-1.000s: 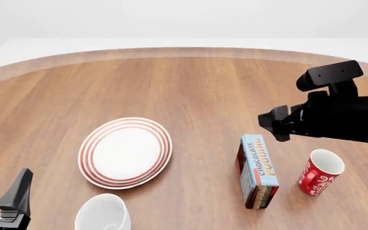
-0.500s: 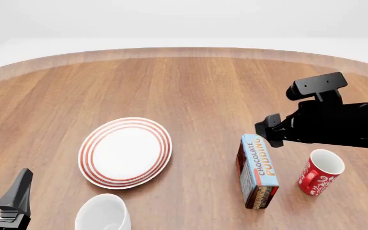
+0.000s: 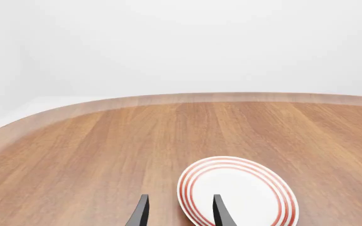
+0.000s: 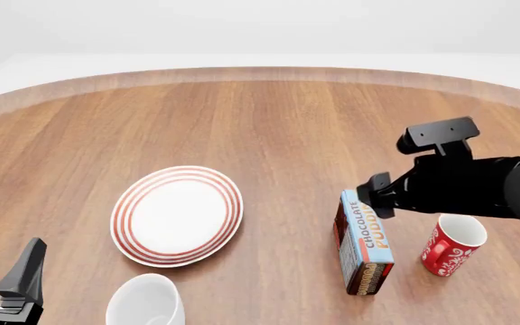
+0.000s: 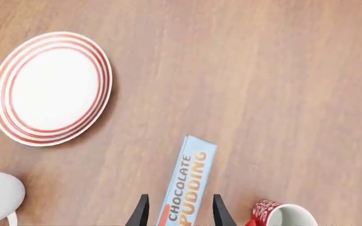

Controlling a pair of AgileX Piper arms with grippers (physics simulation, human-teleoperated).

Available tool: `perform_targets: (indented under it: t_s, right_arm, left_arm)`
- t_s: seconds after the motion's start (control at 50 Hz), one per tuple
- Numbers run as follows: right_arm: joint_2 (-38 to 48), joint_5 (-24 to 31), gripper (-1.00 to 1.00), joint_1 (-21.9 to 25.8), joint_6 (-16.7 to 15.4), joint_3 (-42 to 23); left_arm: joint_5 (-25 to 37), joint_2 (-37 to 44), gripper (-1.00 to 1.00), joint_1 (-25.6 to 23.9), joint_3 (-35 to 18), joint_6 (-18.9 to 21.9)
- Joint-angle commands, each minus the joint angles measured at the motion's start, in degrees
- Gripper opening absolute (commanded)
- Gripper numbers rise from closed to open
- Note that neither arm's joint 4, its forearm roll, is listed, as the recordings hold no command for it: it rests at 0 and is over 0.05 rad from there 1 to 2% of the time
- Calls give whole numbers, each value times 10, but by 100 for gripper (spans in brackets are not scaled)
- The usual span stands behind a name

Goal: Pick up the white mug and put it on the plate, and put the chocolate pudding to the right of the plate.

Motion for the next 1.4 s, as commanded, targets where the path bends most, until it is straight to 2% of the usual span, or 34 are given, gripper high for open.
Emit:
perform_targets:
  t_s: [0.02, 0.12, 0.18, 0.26, 0.28, 0.32, 0.34, 0.44, 0.48, 0.62, 0.72, 0.74, 0.78, 0.8, 0.88, 0.92, 0.96, 0.98, 1.12, 1.22, 1.4]
  right_arm:
    - [10, -14, 100, 6, 13, 18]
    - [14, -18, 100, 5, 13, 21]
    - [22, -21, 100, 10, 28, 23]
    - [26, -17, 100, 5, 22, 18]
    - [29, -16, 100, 6, 33, 17]
    - [31, -17, 100, 5, 29, 17]
    - [36, -17, 100, 8, 46, 17]
    - [46, -9, 100, 2, 43, 5]
    - [49, -5, 100, 5, 52, 1]
    - [55, -1, 100, -3, 44, -5]
    - [61, 1, 100, -3, 53, -8]
    - [62, 2, 100, -6, 43, -10]
    - [63, 4, 100, -7, 54, -11]
    - [63, 5, 100, -9, 46, -11]
    - [66, 4, 100, -13, 51, -9]
    - [69, 2, 100, -15, 42, -9]
    - [72, 2, 100, -15, 52, -9]
    - [73, 2, 100, -18, 39, -10]
    - [89, -9, 100, -24, 36, -8]
    - [101, -16, 100, -20, 46, -5]
    - [122, -33, 100, -19, 48, 3]
  left_arm:
    - [0, 0, 100, 0, 0, 0]
    - [0, 0, 100, 0, 0, 0]
    - [0, 0, 100, 0, 0, 0]
    - [0, 0, 100, 0, 0, 0]
    - [0, 0, 100, 0, 0, 0]
    - [0, 0, 100, 0, 0, 0]
    - [0, 0, 100, 0, 0, 0]
    - [0, 0, 100, 0, 0, 0]
    - [0, 0, 100, 0, 0, 0]
    - [0, 0, 100, 0, 0, 0]
    - [0, 0, 100, 0, 0, 0]
    - [0, 0, 100, 0, 0, 0]
    - [0, 0, 100, 0, 0, 0]
    - [0, 0, 100, 0, 0, 0]
    - [0, 0, 100, 0, 0, 0]
    - [0, 0, 100, 0, 0, 0]
    - [0, 0, 100, 0, 0, 0]
    - [0, 0, 100, 0, 0, 0]
    - [0, 0, 100, 0, 0, 0]
    - [0, 0, 100, 0, 0, 0]
    - [0, 0, 100, 0, 0, 0]
